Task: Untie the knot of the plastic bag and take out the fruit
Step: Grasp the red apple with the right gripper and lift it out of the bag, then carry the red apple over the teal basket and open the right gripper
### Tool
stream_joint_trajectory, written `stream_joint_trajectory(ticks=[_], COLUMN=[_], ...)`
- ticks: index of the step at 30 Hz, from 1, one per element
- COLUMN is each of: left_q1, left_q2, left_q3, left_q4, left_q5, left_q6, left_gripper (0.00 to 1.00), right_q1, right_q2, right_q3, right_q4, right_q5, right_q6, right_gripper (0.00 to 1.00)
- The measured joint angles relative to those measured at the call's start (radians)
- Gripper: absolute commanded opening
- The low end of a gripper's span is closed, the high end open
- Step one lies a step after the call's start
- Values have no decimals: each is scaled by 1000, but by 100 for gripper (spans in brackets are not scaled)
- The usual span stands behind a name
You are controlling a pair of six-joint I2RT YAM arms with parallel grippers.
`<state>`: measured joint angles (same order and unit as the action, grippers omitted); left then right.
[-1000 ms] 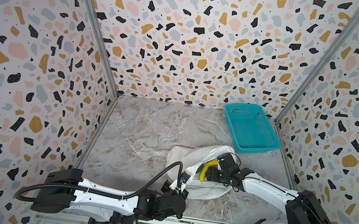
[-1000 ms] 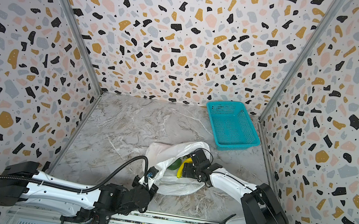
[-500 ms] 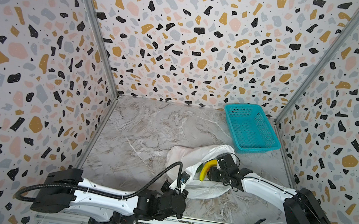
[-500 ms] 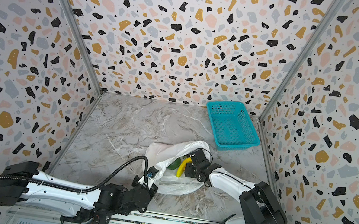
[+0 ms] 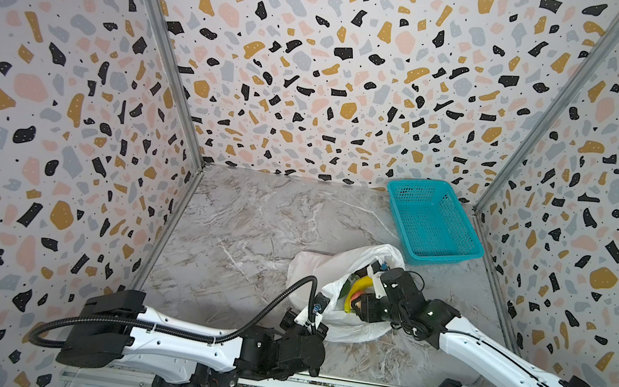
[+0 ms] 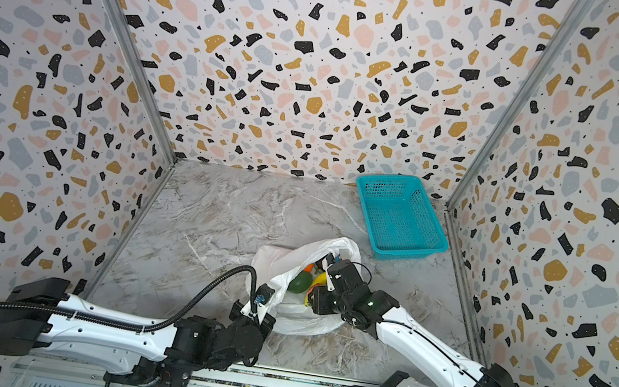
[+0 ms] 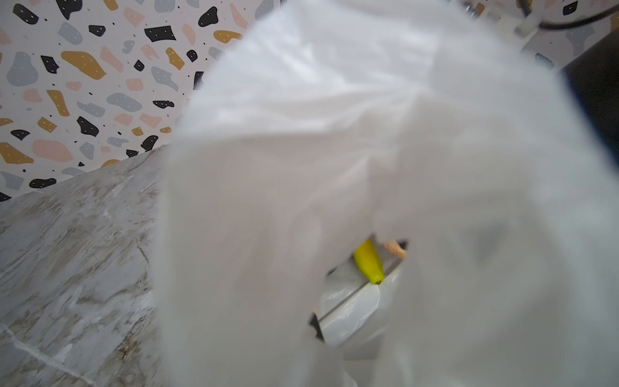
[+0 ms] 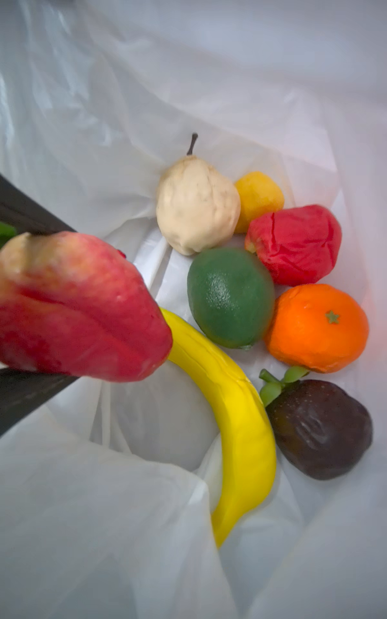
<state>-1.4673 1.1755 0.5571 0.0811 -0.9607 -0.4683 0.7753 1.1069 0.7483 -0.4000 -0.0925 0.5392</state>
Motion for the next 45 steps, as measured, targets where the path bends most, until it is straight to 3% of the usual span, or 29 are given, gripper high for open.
stream_joint_trajectory(ticks=[10,15,21,25,30,37,45], left_q1=[0,0,0,0,0,0,0], left_q2=[15,15,14,7,-5,-23,-42], left_q3=[18,18,18,18,18,10,-41], left_q4=[-32,-43,-52,-52,-50,-30,22], left_q5=[-59,-72,-72,-67,-51,-42,-40], left_q6=[-18,-18,-18,-18,-18,-17,-16], left_gripper=[0,0,0,0,0,0,0], right_q1=[-58,-229,-470,-600,-686,-727,-755], right_q2=[-62,-44,59,172,387,771,942], right_q3=[320,461,555,544,530,703,819], right_q4=[-229,-297,-243,-137,30,113,102], right_q5=[-64,-107,-150,-137,-81,-3,30], right_q6=[-98,-153,-190,-182,-163,-177,-203], right_gripper=[36,36,36,36,36,37,48])
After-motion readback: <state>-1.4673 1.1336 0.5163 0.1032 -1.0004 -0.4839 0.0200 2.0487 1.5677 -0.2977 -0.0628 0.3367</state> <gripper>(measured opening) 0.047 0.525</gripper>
